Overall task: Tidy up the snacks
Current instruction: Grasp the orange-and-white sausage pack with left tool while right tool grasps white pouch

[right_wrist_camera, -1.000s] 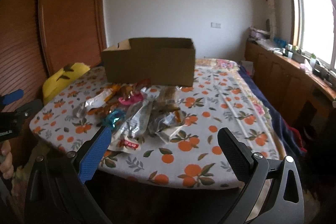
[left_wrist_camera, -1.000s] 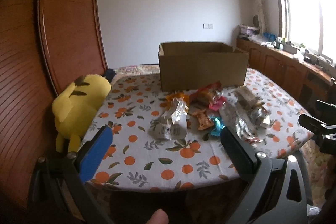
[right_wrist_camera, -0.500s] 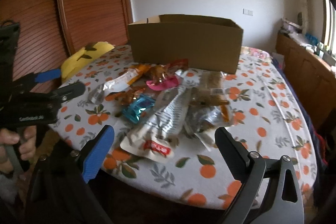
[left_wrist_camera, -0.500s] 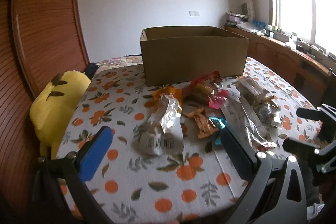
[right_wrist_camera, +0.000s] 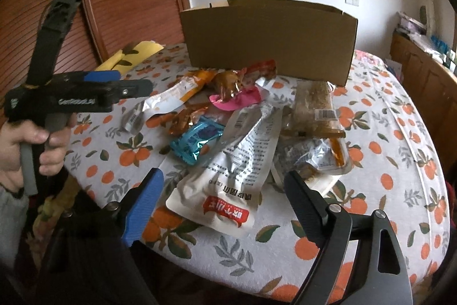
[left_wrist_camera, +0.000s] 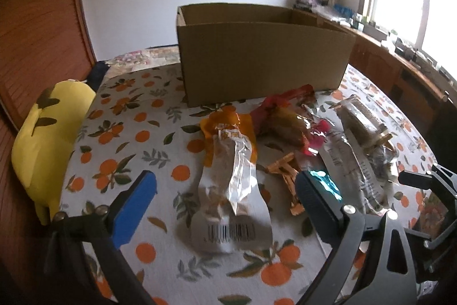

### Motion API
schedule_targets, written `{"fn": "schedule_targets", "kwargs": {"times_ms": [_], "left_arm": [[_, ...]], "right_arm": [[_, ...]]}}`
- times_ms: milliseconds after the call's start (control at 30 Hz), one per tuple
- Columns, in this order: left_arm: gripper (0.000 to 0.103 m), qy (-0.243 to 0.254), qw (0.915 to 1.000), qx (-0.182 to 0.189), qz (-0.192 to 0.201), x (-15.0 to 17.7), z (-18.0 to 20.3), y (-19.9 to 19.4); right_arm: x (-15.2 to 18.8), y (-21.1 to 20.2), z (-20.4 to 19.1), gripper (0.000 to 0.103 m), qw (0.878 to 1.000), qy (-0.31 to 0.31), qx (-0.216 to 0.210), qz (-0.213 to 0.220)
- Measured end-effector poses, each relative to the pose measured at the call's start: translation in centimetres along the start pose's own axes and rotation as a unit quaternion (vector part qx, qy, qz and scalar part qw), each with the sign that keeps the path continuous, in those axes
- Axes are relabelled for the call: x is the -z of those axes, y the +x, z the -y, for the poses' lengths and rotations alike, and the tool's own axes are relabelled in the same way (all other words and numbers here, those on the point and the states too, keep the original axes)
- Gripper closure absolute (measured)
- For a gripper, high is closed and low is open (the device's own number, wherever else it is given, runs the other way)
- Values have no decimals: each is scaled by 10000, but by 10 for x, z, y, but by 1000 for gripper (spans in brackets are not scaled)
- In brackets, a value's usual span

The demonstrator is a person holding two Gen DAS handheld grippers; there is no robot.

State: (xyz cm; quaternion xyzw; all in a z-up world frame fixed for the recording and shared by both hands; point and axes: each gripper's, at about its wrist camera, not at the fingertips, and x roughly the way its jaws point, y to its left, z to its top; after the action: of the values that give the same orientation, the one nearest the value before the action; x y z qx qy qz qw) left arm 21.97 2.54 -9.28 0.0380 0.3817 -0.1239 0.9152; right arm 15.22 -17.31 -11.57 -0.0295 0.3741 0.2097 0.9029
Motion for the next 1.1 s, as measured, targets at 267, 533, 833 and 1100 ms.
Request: {"fn": "schedule_targets", "kwargs": {"times_ms": [267,533,833,1100], "left_arm": [[16,226,9989,-25,-400,-11,7,23],[17,197,9973,37,-712,-12,2,45],[18,489,9937,32,-1010,-7,2,69],[52,402,9959,193,-788,-4,-8,60]], "right_arm": [[-1,2,5,15,9999,78,-88,-76],[1,11,4,15,9996,2,-145,-251],[-10,32,5,16,9984,-50,-263,-490],[-17,43,4,17,9970,-207,-301,-678]]}}
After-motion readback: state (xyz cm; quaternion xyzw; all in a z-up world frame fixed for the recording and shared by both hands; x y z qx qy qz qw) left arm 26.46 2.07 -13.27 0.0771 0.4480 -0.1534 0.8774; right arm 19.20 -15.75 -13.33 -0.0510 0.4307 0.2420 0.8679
